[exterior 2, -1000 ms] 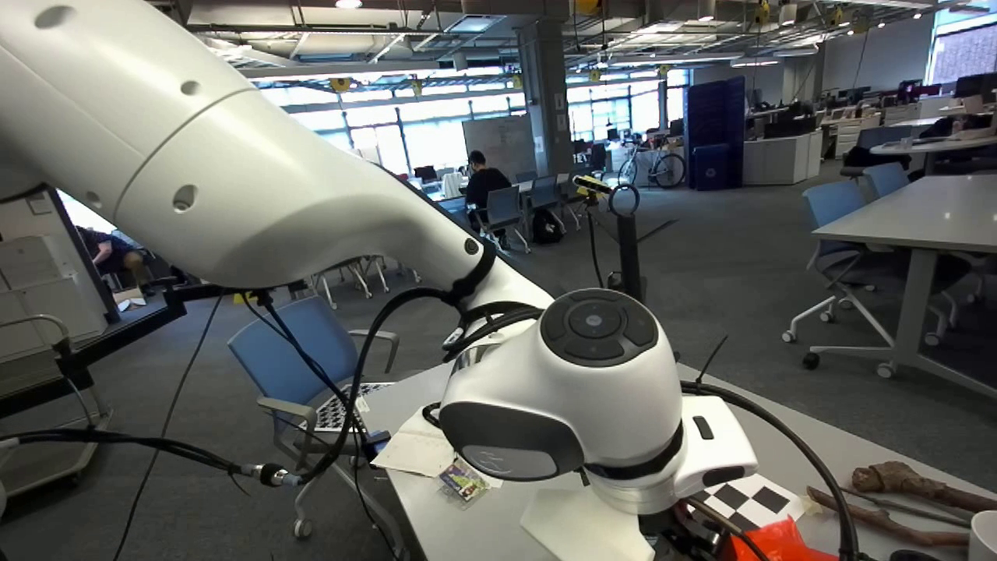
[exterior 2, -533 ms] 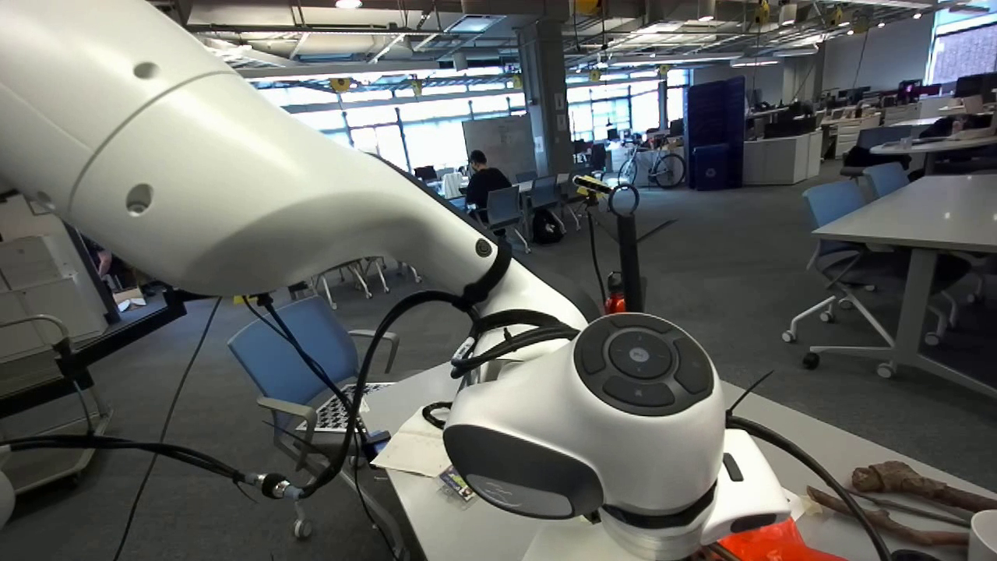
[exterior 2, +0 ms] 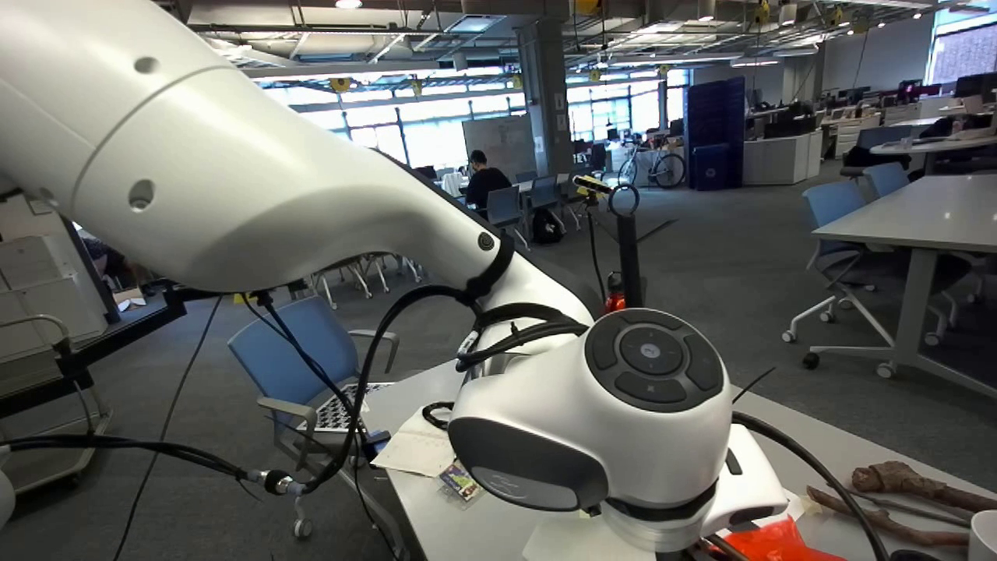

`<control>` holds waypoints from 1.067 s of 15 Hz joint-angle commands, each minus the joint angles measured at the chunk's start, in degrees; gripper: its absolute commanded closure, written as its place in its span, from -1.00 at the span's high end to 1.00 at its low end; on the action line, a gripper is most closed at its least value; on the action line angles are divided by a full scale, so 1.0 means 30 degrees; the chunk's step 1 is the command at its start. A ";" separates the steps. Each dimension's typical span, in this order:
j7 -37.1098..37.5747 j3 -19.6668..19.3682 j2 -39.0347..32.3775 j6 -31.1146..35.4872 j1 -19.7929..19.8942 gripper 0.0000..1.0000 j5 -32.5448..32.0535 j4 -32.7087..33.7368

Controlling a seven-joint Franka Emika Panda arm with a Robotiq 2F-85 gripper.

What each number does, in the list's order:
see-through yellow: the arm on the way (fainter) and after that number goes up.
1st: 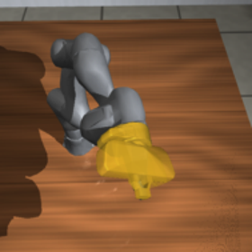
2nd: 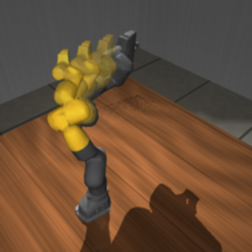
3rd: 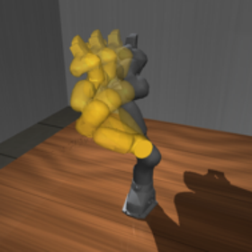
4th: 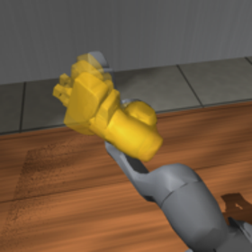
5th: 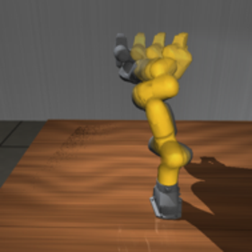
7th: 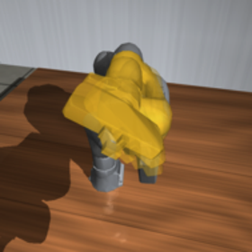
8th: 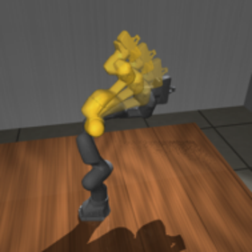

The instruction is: Pick up the grey tape from the black support and put it on the table.

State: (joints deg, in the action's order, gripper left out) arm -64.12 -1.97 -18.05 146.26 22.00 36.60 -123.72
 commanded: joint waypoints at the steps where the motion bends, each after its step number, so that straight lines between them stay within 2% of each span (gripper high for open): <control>1: 0.0003 -0.0178 0.0000 -0.0057 -0.0169 1.00 0.0029 0.0034; 4: 0.0004 -0.0173 -0.0029 -0.0056 -0.0164 1.00 0.0027 0.0074; 9: -0.2087 0.0448 -0.0637 0.0620 0.0191 1.00 0.1399 0.0902; 16: -0.4840 0.0645 -0.1552 0.0827 0.0192 1.00 0.2371 0.1461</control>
State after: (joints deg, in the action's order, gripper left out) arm -74.01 -0.65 -20.30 147.64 21.98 41.28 -121.49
